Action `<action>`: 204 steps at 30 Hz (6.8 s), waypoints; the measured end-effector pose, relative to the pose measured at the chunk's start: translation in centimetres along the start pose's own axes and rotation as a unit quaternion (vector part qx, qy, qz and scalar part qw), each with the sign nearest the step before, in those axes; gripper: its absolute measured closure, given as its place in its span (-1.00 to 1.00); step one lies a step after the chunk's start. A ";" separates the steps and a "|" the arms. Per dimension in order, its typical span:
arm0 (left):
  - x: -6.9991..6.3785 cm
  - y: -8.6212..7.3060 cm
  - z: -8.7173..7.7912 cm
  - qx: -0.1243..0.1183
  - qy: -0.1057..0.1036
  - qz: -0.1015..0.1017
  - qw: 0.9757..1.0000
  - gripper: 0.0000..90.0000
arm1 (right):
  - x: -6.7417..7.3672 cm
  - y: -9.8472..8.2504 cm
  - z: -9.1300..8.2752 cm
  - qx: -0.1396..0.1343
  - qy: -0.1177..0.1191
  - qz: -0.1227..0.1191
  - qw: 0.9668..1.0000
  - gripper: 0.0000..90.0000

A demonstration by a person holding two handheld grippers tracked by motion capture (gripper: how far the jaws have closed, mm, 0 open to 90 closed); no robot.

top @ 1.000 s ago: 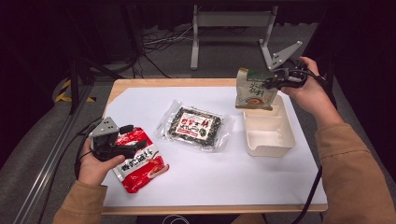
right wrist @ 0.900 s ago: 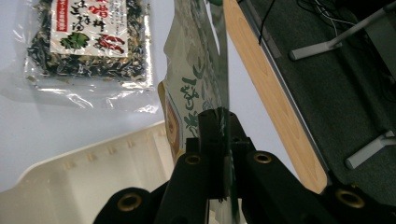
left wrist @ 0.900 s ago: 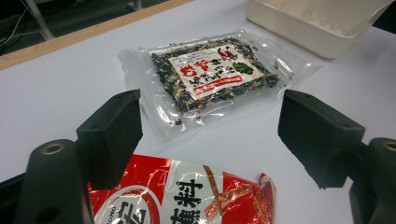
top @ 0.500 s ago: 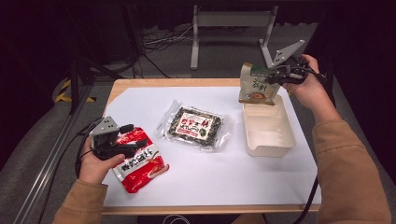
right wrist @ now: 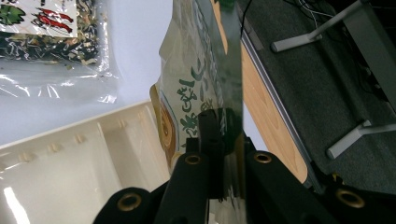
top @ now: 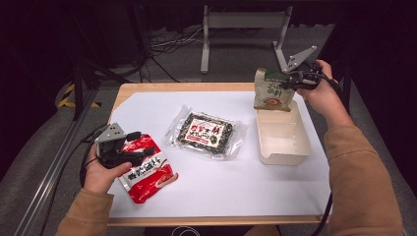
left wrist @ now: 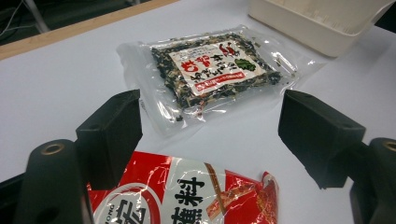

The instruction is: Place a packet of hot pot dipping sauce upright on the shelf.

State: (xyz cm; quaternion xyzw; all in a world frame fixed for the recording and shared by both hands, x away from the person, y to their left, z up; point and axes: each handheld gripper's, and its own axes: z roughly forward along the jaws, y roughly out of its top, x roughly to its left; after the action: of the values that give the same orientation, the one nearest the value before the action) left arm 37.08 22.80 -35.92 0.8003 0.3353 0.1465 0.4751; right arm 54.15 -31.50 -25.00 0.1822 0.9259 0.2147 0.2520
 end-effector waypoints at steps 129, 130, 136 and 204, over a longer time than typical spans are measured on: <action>2.7 -0.1 -1.2 0.018 0.071 -0.018 0.997 -0.62 | 13.5 -2.3 -5.9 -0.181 0.022 0.188 0.965 0.02; 2.7 -0.1 -1.2 0.015 0.069 -0.021 0.997 -0.62 | 14.0 -2.3 -5.8 -0.180 0.025 0.187 0.965 0.02; 2.8 -0.3 -1.6 0.015 0.068 -0.023 0.997 -0.62 | 15.6 -2.6 -5.3 -0.187 0.030 0.184 0.965 -0.03; 10.9 -7.6 0.3 0.170 0.084 -0.144 0.971 -0.41 | 21.2 -2.5 -0.2 -0.173 0.115 0.143 0.968 -0.06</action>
State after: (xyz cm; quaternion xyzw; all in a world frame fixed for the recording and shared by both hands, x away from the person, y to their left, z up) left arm 42.21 32.44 -43.53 0.7973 0.5059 0.0840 0.3184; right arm 36.33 -24.26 -34.31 0.2405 0.8616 0.4253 0.1378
